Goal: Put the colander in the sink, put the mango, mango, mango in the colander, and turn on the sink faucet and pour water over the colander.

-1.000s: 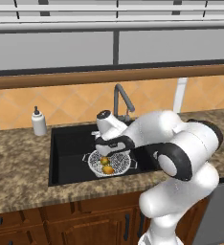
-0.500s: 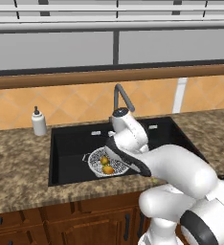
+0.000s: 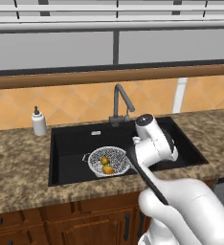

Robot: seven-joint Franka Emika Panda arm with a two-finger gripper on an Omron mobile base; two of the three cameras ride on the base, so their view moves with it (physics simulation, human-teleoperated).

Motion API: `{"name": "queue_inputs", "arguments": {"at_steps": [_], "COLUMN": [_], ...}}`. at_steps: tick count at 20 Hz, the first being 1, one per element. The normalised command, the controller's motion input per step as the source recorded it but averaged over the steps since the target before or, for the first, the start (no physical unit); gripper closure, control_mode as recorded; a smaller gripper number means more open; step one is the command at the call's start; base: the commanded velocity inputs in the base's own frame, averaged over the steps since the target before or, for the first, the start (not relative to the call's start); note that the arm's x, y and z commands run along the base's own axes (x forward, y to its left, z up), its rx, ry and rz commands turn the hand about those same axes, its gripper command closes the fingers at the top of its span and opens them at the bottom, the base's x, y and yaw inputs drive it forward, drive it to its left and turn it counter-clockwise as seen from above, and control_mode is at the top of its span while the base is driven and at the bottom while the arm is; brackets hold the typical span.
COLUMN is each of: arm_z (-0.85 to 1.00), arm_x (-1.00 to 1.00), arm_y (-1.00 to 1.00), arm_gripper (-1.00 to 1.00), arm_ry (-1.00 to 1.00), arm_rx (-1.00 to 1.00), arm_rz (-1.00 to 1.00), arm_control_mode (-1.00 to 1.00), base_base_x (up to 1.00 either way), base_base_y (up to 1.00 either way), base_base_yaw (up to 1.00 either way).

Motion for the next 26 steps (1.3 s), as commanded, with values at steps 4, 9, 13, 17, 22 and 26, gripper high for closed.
{"name": "queue_inputs", "arguments": {"at_steps": [4, 9, 13, 17, 22, 26], "arm_z": [0.25, 0.26, 0.25, 0.25, 0.23, 0.16], "arm_x": [-0.01, 0.02, 0.07, 0.11, 0.14, 0.05], "arm_y": [-1.00, -1.00, -1.00, -1.00, -0.97, -0.97], "arm_gripper": [-1.00, -1.00, -1.00, -1.00, -1.00, -1.00], "arm_ry": [0.18, 0.38, 0.38, 0.41, 0.36, 0.22], "arm_rx": [-0.09, 0.00, -0.03, -0.01, 0.00, 0.03], "arm_rz": [0.00, 0.00, 0.00, 0.00, -0.01, -0.03], "arm_control_mode": [-1.00, -1.00, -1.00, -1.00, -1.00, -1.00], "base_base_x": [0.00, 0.00, 0.00, 0.00, 0.00, 0.00], "base_base_y": [0.00, 0.00, 0.00, 0.00, 0.00, 0.00], "base_base_yaw": [0.00, 0.00, 0.00, 0.00, 0.00, 0.00]}}
